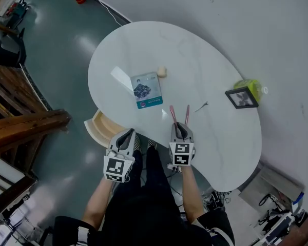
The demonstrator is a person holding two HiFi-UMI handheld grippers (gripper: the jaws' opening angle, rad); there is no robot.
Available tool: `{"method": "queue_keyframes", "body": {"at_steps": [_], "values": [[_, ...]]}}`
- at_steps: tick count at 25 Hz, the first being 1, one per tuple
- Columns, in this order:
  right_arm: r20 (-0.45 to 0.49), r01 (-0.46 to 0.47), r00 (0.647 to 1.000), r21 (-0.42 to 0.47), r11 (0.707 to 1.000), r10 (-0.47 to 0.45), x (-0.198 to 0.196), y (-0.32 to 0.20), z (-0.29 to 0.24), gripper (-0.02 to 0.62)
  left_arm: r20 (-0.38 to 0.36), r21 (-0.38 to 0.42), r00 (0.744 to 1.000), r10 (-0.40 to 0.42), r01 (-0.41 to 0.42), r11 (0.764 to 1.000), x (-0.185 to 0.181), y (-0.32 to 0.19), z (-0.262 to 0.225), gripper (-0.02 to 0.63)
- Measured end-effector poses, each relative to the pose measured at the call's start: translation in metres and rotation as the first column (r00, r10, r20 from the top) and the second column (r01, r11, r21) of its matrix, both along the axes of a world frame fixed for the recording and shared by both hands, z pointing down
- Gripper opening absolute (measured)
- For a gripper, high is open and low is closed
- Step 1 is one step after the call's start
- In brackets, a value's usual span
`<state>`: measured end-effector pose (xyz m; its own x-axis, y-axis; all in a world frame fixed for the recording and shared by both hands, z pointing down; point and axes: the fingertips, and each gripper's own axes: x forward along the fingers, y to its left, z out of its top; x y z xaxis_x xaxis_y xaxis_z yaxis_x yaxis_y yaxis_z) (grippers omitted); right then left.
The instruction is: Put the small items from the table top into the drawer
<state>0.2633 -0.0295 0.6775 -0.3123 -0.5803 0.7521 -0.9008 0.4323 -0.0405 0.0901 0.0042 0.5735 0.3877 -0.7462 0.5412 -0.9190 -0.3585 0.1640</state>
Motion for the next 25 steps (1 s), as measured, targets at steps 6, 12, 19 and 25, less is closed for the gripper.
{"method": "queue_keyframes", "body": {"at_steps": [6, 12, 19, 25], "values": [[0.040, 0.009, 0.999, 0.057, 0.998, -0.011, -0.003, -0.003, -0.022, 0.055, 0.003, 0.031, 1.000, 0.002, -0.002, 1.000, -0.002, 0.001, -0.010, 0.020], [0.091, 0.051, 0.994, 0.139, 0.989, -0.064, -0.026, -0.003, -0.077, 0.055, 0.007, 0.089, 1.000, -0.029, 0.029, 0.996, -0.016, 0.001, -0.041, 0.020], [0.158, 0.149, 0.970, 0.207, 0.967, -0.184, -0.084, 0.000, -0.139, 0.055, 0.035, 0.164, 0.994, -0.104, 0.097, 0.982, -0.058, 0.008, -0.088, 0.020], [0.186, 0.295, 0.920, 0.248, 0.923, -0.344, -0.161, 0.014, -0.163, 0.055, 0.052, 0.192, 0.970, -0.237, 0.223, 0.956, -0.117, 0.039, -0.104, 0.020]]}}
